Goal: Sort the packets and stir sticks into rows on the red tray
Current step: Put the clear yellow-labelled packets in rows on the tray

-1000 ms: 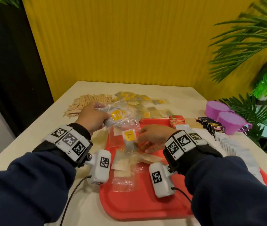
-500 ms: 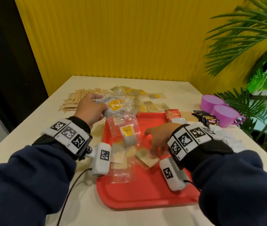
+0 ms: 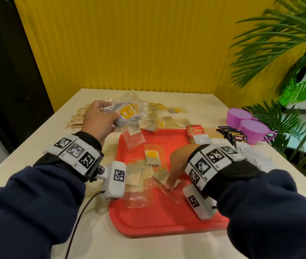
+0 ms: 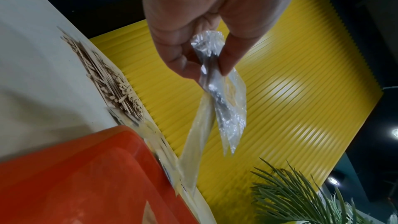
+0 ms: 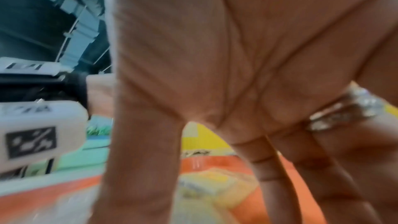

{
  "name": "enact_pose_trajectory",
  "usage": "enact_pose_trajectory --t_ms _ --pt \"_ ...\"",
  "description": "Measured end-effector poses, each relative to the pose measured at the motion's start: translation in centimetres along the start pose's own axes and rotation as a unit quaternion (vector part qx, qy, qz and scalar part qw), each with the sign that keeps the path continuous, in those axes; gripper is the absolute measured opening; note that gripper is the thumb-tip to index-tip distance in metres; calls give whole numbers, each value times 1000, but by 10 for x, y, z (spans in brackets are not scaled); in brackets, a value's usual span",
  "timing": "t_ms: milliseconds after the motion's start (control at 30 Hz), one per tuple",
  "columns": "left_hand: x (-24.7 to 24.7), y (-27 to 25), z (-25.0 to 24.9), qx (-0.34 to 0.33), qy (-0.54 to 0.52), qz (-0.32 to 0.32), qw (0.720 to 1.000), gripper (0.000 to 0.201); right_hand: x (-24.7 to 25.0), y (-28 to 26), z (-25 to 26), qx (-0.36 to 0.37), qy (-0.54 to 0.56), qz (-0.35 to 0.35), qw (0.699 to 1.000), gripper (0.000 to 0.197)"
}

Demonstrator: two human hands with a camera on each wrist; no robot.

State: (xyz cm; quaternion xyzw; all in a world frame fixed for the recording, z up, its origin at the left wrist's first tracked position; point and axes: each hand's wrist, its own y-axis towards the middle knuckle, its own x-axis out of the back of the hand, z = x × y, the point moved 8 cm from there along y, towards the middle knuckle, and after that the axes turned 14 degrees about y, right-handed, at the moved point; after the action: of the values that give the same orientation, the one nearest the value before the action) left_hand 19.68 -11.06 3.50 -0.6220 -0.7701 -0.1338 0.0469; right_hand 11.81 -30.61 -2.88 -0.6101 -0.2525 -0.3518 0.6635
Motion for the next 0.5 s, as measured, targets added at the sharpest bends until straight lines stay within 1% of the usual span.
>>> enact_pose_trajectory --t_ms 33,133,167,333,367,400,433,467,500 --pt "-2 -1 0 0 -2 5 1000 26 -2 0 5 14 -24 0 1000 31" --pt "-8 -3 1 3 -4 19 1000 26 -5 -3 16 35 -52 -4 998 44" --pt "-9 -4 1 4 -5 23 1000 26 -3 -3 18 40 -52 -7 998 43" --pt "-9 -3 3 11 -19 34 999 26 3 -3 20 76 -43 -73 994 18" --pt "-9 -2 3 12 -22 35 999 27 7 -4 19 83 -39 -80 993 19" --pt "-8 -2 4 14 -24 36 999 27 13 -4 17 93 -9 -83 992 19" --pt "-8 -1 5 17 -26 36 999 27 21 -6 15 109 54 -86 989 19" --pt "-7 0 7 21 -28 36 999 27 32 -8 14 129 135 -101 977 18" --pt "-7 0 8 24 -30 37 999 27 46 -12 12 154 216 -134 955 16"
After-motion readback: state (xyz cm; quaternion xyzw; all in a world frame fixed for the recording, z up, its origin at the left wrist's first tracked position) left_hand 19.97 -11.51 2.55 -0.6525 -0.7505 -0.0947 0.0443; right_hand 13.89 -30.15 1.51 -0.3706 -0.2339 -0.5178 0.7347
